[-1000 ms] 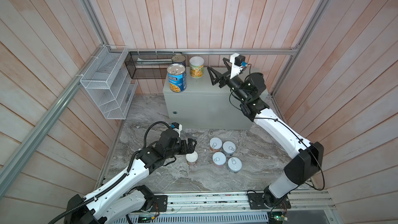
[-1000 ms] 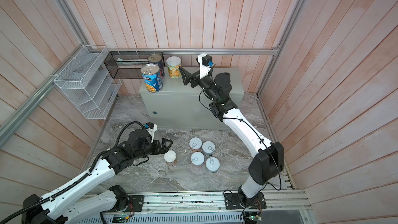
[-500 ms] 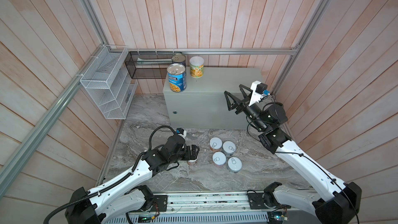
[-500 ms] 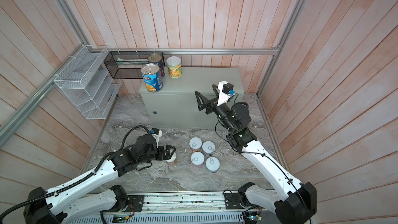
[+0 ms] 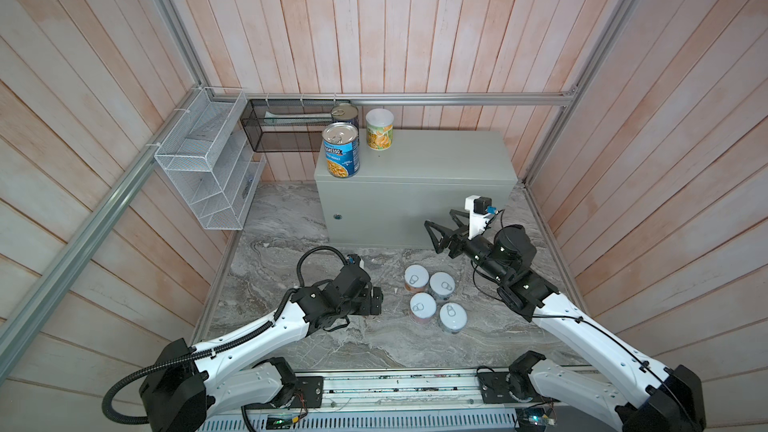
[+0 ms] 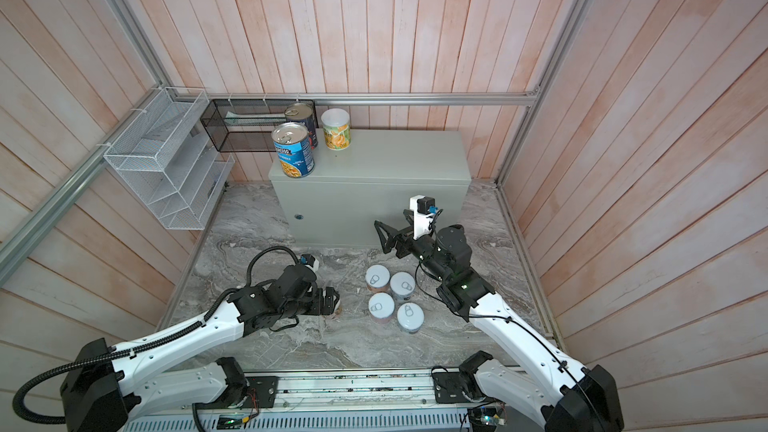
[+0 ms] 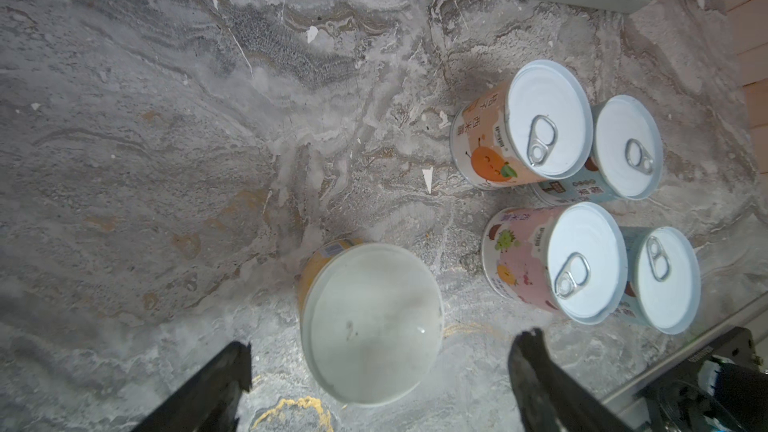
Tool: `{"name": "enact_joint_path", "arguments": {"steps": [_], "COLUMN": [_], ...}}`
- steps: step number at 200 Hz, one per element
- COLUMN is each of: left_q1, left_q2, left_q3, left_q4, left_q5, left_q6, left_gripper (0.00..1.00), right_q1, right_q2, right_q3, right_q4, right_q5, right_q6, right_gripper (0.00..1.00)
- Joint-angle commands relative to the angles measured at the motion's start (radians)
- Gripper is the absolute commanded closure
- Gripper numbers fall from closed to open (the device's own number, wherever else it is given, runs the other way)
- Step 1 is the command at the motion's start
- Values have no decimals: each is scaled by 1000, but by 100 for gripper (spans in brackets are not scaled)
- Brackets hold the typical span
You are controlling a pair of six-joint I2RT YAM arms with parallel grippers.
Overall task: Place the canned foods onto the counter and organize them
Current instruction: 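Open the right gripper and withdraw it down toward the floor cans, then close the left gripper on the yellow canister while the right gripper hovers near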
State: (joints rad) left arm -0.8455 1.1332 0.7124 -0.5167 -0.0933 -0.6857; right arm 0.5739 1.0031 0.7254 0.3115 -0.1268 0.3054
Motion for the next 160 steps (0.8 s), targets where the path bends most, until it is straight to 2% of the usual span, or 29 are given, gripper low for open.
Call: {"name": "enact_joint_path", "arguments": {"steps": [1, 53, 127, 160], "left_q1": [-4, -4, -4, -4], "left_q2": [30, 89, 152, 174], "left_q3": [29, 44, 56, 55], "left_q4": [-8, 20, 42, 42], "left_q5": [-13, 2, 14, 17], "left_q6": [21, 40, 52, 57], "left_gripper": [4, 12, 14, 18], "right_q1": [7, 31, 48, 50], "right_q2": [-27, -14, -11, -10], "right_q3": [-44, -78, -116, -122], "right_q4": [-13, 6, 7, 9], "right_q5": [36, 45, 93, 99], "right_q6": [29, 38, 47, 48], "right_gripper": [3, 3, 3, 3]}}
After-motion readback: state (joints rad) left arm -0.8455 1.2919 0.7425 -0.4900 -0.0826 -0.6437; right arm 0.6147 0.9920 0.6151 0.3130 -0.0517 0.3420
